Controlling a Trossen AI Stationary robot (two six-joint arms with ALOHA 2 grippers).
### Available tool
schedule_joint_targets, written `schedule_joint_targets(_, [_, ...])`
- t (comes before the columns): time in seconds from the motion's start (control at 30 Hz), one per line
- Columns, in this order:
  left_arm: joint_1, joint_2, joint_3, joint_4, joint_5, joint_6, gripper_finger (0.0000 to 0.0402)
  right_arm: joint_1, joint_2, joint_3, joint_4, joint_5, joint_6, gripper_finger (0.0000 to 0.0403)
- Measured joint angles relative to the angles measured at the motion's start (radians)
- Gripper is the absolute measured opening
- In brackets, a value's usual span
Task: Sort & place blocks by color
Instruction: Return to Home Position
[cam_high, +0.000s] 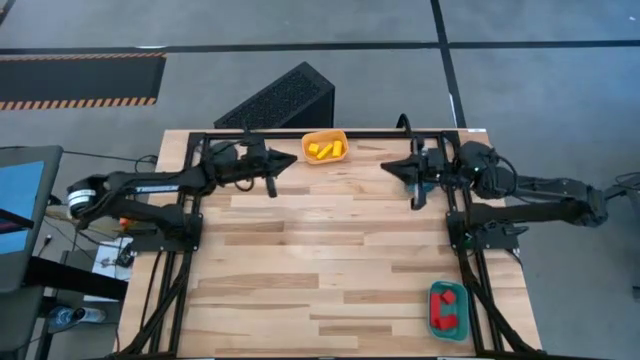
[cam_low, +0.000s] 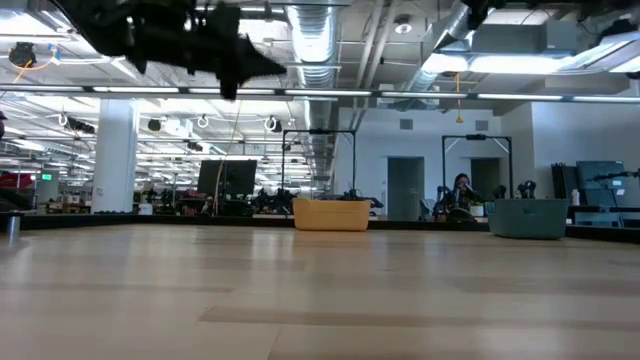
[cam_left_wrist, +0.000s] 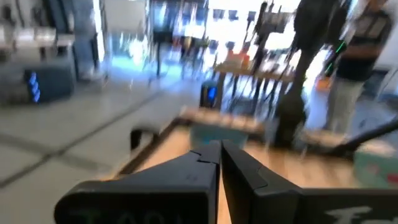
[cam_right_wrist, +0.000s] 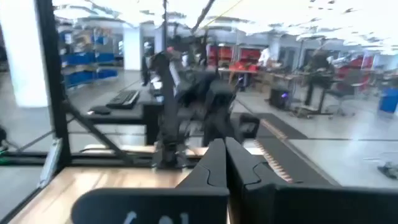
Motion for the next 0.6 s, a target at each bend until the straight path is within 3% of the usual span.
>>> schedule_joint_targets(0.1, [0.012,0.050,-0.004,-0.040,0.006,-0.041,0.0002,-0.056,-0.053,-0.039,0.008,-0.022,0.000,0.0004])
schedule_joint_targets(0.23, [-0.004,0.050,-0.004,0.020,0.097,0.003,0.0002,-0.083,-0.156,-0.088,-0.017,-0.027,-0.003,0.0003])
schedule_joint_targets(0.43, [-0.019,-0.052,-0.005,-0.070,0.165,0.172,0.0002,-0.081,-0.333,-0.233,-0.075,-0.028,0.035,0.0006])
schedule_joint_targets(0.6, [-0.019,-0.148,-0.094,-0.093,0.211,0.203,0.0002,-0.055,-0.430,-0.346,-0.069,-0.023,0.084,0.0003])
